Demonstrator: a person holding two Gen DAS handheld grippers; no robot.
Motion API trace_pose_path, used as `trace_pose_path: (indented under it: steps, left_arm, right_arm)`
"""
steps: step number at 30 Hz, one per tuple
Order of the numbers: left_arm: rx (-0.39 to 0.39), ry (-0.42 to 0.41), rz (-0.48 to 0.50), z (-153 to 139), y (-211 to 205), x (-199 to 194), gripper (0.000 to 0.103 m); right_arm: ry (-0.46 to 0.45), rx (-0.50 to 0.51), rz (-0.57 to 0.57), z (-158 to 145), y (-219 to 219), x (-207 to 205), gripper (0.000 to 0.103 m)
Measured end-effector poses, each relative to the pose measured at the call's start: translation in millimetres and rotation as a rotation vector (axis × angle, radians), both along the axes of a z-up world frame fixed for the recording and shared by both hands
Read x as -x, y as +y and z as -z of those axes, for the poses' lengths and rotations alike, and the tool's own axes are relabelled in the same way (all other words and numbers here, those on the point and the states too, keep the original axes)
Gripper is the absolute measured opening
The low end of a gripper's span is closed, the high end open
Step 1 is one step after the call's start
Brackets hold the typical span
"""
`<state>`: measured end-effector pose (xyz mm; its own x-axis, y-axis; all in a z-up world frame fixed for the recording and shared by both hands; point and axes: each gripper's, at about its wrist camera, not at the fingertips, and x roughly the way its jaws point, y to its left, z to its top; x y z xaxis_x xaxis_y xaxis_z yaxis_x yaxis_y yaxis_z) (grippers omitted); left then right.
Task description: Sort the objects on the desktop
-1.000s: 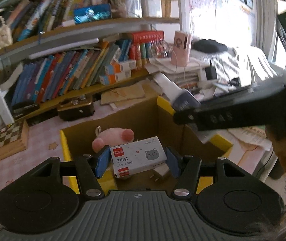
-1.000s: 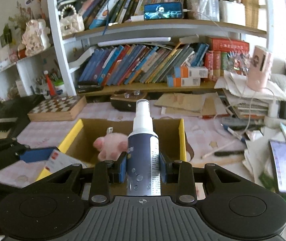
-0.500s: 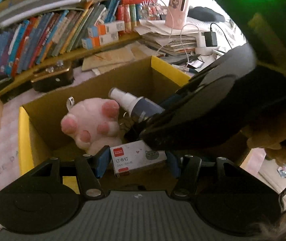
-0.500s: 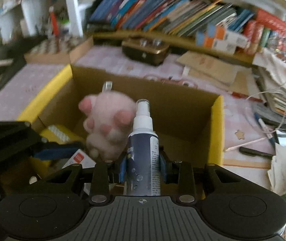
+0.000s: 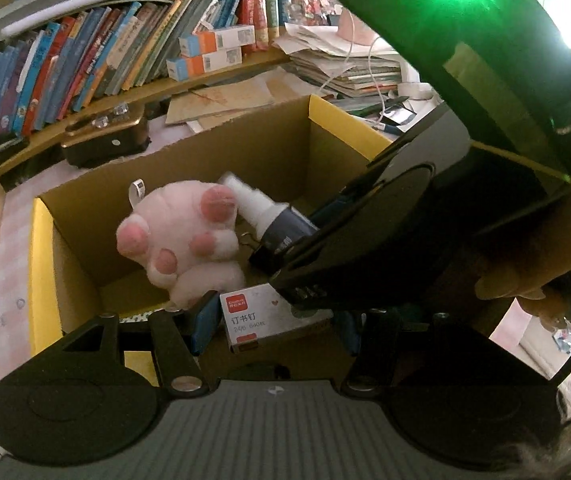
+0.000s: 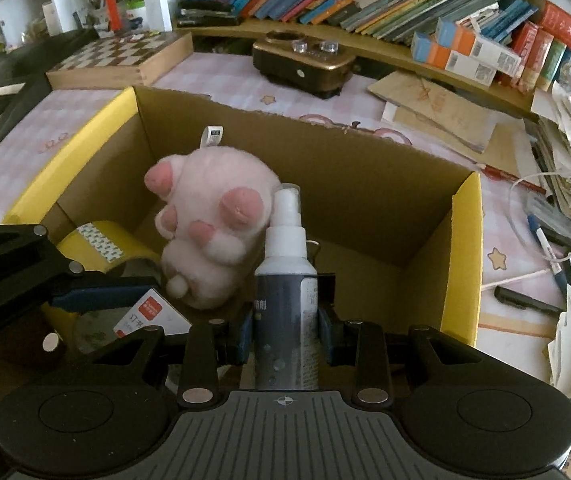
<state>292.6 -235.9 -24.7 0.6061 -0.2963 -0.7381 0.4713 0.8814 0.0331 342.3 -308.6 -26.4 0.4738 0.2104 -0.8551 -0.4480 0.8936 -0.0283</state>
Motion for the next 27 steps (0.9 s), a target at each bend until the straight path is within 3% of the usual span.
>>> trace_pose_path:
  steps: [5,8,15,16,19,27]
  left_arm:
    - [0.008,-0.041,-0.028,-9,7,8,0.068]
    - [0.031,-0.100,-0.054,-26,13,22,0.082]
    - [0.062,-0.233,-0.154,-61,37,64,0.099]
    - [0.069,-0.241,-0.181,-65,43,71,0.101]
    - [0.094,-0.262,-0.245,-69,64,93,0.103]
    - [0.062,-0.285,-0.385,-63,114,160,0.103]
  right_arm:
    - [-0.083,-0.027,0.027,-12,-4,9,0.036]
    - [-0.150,-0.120,0.089,-29,-17,23,0.045]
    - [-0.310,-0.251,0.195,-69,-40,70,0.048]
    - [-0.324,-0.267,0.210,-72,-43,75,0.053]
    - [-0.351,-0.300,0.269,-76,-51,100,0.053]
    - [-0.397,-0.296,0.325,-73,-31,166,0.054]
